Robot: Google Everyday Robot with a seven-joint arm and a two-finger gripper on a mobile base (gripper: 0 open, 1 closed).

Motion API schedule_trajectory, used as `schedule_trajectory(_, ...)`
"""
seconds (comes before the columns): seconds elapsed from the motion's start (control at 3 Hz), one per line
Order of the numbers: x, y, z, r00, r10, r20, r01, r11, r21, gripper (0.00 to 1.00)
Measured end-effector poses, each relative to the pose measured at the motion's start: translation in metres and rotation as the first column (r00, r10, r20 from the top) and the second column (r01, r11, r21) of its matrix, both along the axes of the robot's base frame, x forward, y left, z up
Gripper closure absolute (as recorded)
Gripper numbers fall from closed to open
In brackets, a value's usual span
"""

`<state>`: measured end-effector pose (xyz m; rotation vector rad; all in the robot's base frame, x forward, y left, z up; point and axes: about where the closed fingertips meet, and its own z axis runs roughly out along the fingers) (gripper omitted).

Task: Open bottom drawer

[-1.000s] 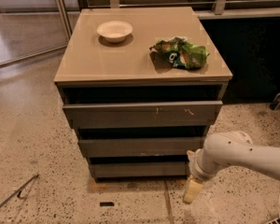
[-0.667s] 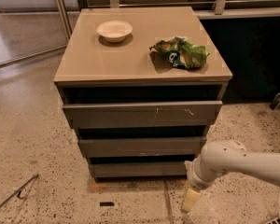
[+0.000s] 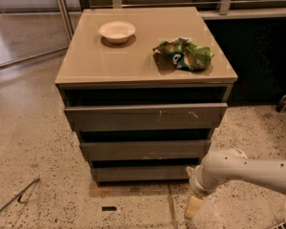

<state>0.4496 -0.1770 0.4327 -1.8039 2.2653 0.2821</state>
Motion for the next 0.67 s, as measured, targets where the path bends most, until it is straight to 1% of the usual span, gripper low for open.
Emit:
schedule_trajectory(0.33, 0.011, -0.003, -0.056, 0.9980, 0.041, 0.049, -0.041, 0.999, 0.000, 0.00)
schedule_trajectory(0.67, 0.023, 0.005, -0.118, 0.9953, 0.076, 0.060, -0.078, 0.997, 0.026, 0.00)
